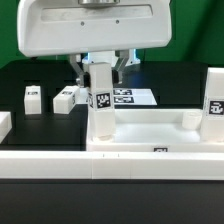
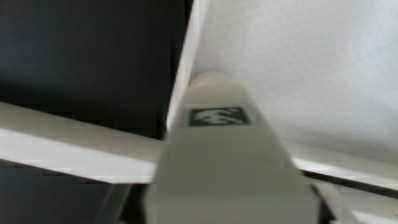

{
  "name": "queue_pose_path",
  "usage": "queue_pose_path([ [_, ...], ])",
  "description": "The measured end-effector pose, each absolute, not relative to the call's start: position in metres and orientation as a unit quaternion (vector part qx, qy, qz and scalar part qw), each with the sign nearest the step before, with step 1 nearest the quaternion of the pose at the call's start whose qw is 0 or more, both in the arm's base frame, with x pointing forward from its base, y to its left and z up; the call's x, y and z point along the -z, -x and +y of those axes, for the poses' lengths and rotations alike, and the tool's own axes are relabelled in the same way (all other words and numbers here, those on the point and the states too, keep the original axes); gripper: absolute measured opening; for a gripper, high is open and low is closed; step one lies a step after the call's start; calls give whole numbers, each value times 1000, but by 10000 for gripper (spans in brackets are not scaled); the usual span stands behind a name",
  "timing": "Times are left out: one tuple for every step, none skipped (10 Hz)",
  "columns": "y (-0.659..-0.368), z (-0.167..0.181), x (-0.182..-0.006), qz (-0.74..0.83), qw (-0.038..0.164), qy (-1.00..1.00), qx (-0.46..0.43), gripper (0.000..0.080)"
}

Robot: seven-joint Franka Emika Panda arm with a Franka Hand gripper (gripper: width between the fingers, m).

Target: Assemble desk

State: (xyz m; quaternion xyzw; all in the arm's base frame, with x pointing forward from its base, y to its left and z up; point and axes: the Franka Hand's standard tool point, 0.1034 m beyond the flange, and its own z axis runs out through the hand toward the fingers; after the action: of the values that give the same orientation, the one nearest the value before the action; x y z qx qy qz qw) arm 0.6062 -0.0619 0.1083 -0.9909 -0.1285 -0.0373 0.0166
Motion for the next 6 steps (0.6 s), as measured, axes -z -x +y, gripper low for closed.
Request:
queue_pose_path([
  [-606, -62, -108, -120, 17, 992, 37, 289],
  [-606, -62, -108, -120, 17, 992, 37, 289],
  [-606, -62, -108, -97, 19, 994, 37, 289],
  [-605, -62, -108, -32, 27, 999, 34, 289],
  [-605, -62, -108, 15, 29, 999, 32, 289],
  [-605, -61, -107, 73, 31, 996, 30, 289],
])
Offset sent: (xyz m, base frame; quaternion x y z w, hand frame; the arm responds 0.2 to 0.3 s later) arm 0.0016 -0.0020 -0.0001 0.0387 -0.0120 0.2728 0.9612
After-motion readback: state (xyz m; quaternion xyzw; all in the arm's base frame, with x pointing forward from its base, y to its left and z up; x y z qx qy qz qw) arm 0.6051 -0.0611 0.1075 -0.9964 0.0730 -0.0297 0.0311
